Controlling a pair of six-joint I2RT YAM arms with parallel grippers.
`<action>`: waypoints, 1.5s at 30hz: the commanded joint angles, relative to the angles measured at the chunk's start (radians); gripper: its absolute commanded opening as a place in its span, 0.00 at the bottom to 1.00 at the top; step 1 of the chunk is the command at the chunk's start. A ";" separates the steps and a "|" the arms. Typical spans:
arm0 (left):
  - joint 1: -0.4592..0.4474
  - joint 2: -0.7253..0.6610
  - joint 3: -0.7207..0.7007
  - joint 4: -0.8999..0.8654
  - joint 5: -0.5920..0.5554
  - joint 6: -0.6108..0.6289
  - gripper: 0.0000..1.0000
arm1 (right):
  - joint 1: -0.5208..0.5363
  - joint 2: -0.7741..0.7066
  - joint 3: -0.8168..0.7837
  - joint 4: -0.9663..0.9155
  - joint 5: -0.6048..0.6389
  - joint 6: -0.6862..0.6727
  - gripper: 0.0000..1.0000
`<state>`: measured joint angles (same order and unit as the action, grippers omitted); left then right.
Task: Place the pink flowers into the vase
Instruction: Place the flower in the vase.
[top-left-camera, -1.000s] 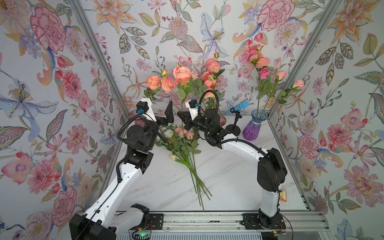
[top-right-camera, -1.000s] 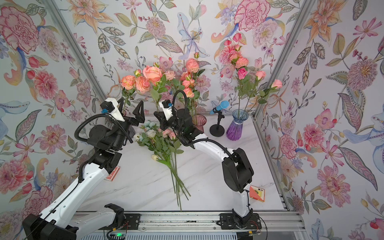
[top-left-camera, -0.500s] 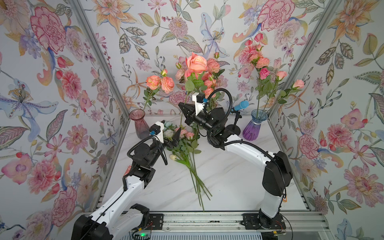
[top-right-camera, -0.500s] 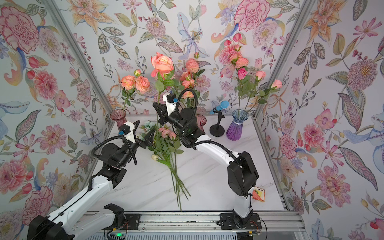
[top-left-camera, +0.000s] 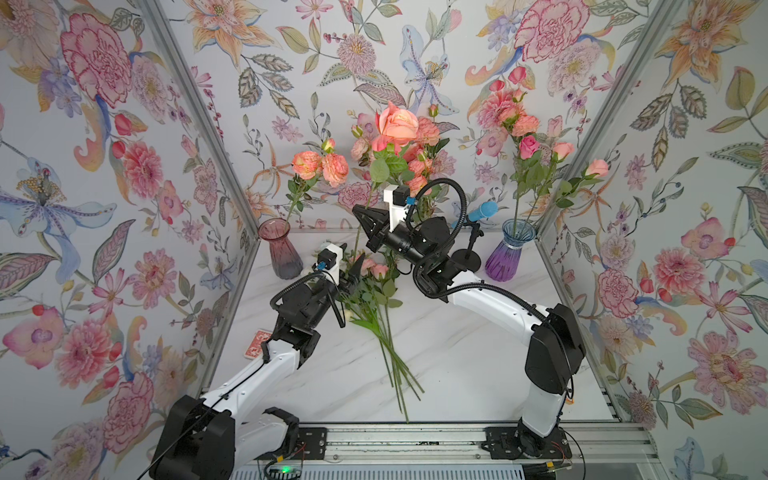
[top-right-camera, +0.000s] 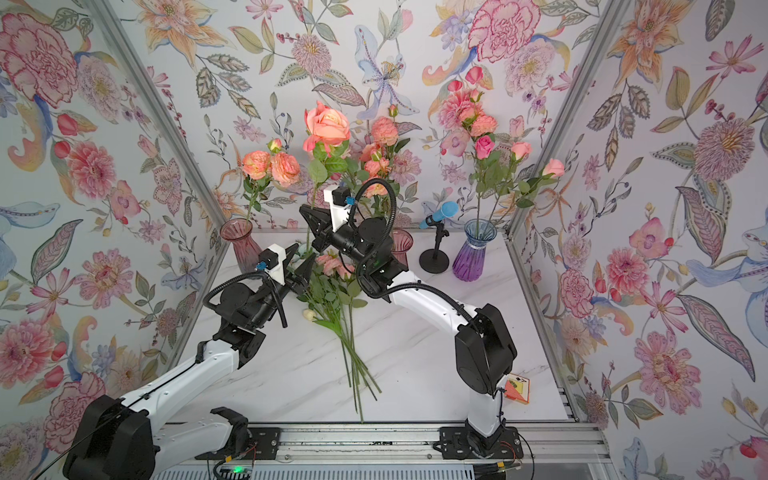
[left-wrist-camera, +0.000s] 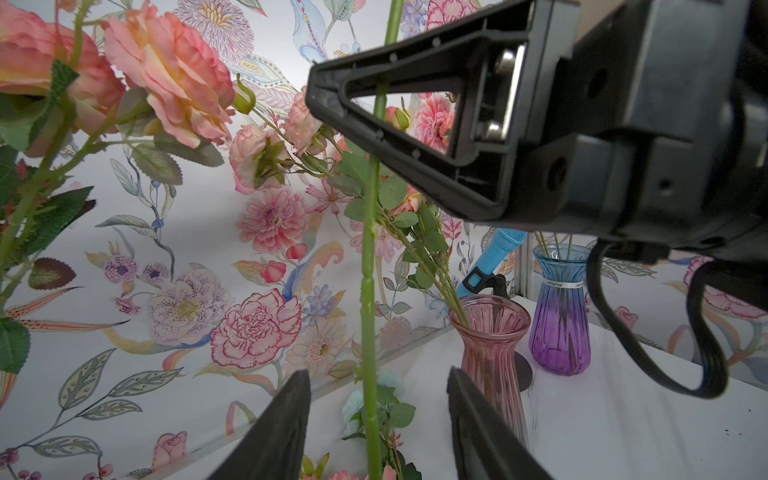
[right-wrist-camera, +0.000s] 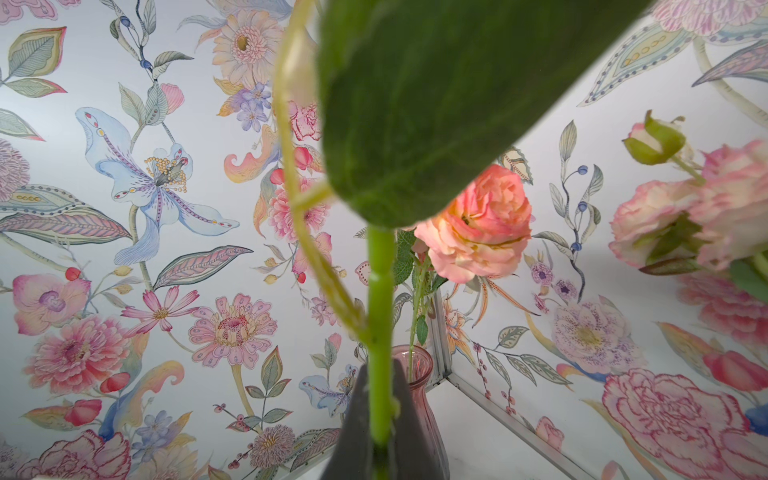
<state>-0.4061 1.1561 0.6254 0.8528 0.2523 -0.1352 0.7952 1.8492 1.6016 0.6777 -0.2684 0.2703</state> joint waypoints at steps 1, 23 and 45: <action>-0.005 0.006 0.015 0.046 -0.015 0.013 0.40 | 0.012 -0.045 0.005 0.043 -0.020 0.021 0.00; -0.008 -0.031 0.013 -0.053 -0.199 0.116 0.00 | 0.008 -0.107 -0.031 -0.038 -0.004 -0.026 0.38; -0.053 -0.071 -0.021 -0.132 -0.327 0.288 0.00 | 0.001 -0.086 0.045 -0.039 0.050 -0.022 0.28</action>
<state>-0.4503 1.1088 0.6247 0.7258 -0.0429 0.1226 0.7952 1.7596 1.6161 0.6106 -0.2481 0.2470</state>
